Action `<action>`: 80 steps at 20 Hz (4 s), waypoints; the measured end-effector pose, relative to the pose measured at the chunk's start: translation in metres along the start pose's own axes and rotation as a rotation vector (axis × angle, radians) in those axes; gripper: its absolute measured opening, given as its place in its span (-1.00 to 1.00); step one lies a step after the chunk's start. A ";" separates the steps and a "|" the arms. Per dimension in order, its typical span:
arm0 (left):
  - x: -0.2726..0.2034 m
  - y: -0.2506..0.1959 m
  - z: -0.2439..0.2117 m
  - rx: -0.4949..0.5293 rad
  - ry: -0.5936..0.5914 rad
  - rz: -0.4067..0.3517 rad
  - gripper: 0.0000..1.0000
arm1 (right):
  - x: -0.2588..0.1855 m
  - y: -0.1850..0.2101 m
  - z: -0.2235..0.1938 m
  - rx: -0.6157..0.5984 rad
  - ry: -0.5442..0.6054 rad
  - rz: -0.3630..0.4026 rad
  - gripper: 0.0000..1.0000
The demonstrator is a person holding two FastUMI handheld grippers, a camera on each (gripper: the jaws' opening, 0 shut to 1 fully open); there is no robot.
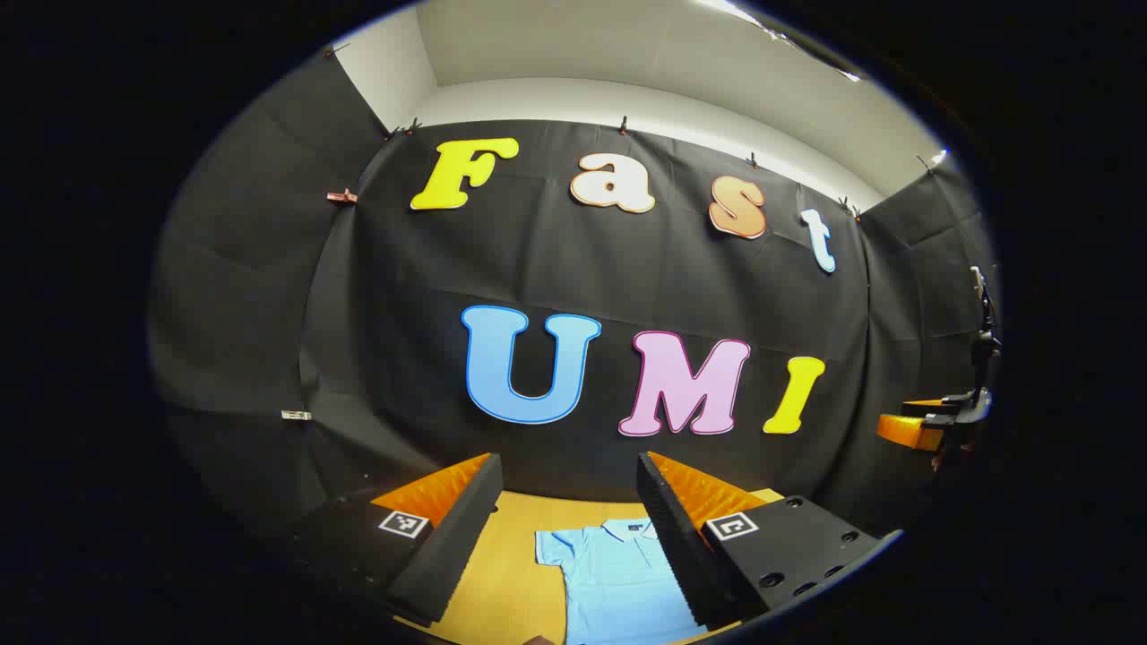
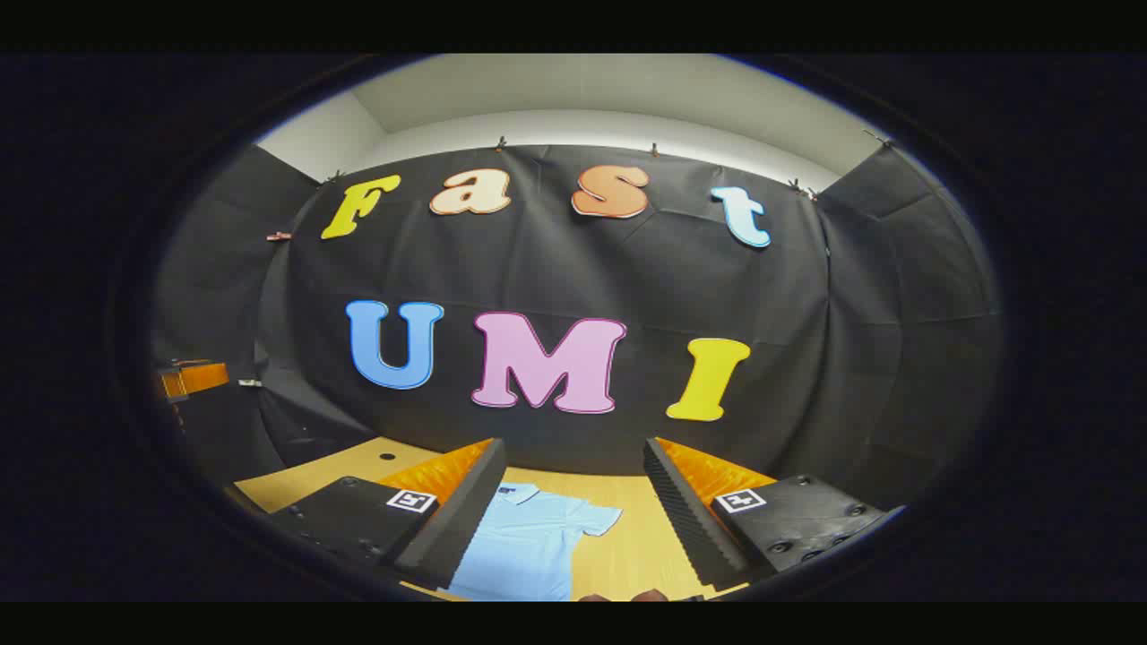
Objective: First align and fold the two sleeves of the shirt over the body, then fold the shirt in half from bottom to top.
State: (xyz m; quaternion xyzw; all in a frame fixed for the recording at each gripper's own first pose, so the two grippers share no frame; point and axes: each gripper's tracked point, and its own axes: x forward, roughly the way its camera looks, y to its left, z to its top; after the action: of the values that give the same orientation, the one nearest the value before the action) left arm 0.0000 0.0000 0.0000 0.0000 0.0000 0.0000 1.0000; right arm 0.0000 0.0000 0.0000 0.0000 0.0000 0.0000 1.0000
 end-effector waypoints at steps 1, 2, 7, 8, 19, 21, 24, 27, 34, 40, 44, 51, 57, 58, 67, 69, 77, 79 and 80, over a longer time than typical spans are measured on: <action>0.000 -0.001 0.000 -0.003 0.004 -0.003 0.94 | 0.000 0.000 -0.002 0.004 0.006 0.000 0.89; 0.001 -0.002 -0.001 -0.006 0.007 -0.007 0.93 | 0.001 -0.001 -0.001 0.007 0.010 -0.004 0.90; 0.008 -0.003 -0.001 -0.008 0.015 -0.013 0.94 | 0.001 -0.007 -0.005 0.009 0.020 -0.031 0.94; 0.008 -0.006 -0.002 -0.010 0.018 -0.020 0.93 | 0.000 -0.008 -0.005 0.006 0.023 -0.033 0.94; 0.006 -0.009 -0.001 0.015 0.020 -0.040 0.94 | 0.010 -0.020 -0.024 -0.023 0.088 -0.082 0.90; 0.005 -0.005 -0.006 0.017 0.023 -0.042 0.94 | 0.023 -0.026 -0.027 -0.058 0.111 -0.091 0.93; 0.009 0.001 -0.018 0.009 0.051 -0.036 0.94 | 0.052 -0.023 -0.030 -0.059 0.143 -0.060 0.94; 0.018 0.005 -0.023 0.014 0.069 -0.016 0.94 | 0.088 -0.026 -0.042 -0.053 0.186 -0.032 0.94; 0.058 -0.001 -0.038 0.042 0.112 0.073 0.94 | 0.217 -0.044 -0.163 -0.028 0.375 0.061 0.94; 0.113 -0.039 -0.063 0.039 0.174 0.128 0.94 | 0.301 -0.057 -0.329 -0.060 0.621 0.179 0.95; 0.143 -0.070 -0.089 0.012 0.225 0.151 0.93 | 0.327 -0.068 -0.423 0.014 0.765 0.197 0.95; 0.163 -0.090 -0.107 0.050 0.267 0.190 0.94 | 0.330 -0.080 -0.512 0.054 0.954 0.159 0.86; 0.169 -0.090 -0.120 0.040 0.297 0.173 0.94 | 0.339 -0.066 -0.510 0.107 0.933 0.136 -0.98; 0.169 -0.089 -0.118 0.041 0.292 0.167 0.94 | 0.340 -0.067 -0.509 0.116 0.940 0.134 -0.96; 0.153 -0.039 -0.129 -0.052 0.297 0.165 0.94 | 0.332 0.019 -0.421 0.189 0.845 0.260 -0.87; 0.149 -0.024 -0.139 -0.061 0.315 0.174 0.94 | 0.324 0.042 -0.433 0.140 0.873 0.292 -0.87; 0.163 0.024 -0.200 -0.047 0.433 0.173 0.94 | 0.301 0.085 -0.481 0.251 0.989 0.292 0.00; 0.183 0.029 -0.220 -0.041 0.459 0.143 0.94 | 0.299 0.077 -0.464 0.249 0.957 0.288 0.36; 0.193 0.031 -0.231 -0.033 0.483 0.132 0.94 | 0.296 0.070 -0.452 0.243 0.935 0.285 0.28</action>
State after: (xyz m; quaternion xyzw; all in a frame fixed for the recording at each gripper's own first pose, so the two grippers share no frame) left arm 0.1935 0.0306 -0.2315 -0.0164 0.2392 0.0654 0.9686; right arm 0.2964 0.0705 -0.4520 0.1166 0.4481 0.1367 0.8758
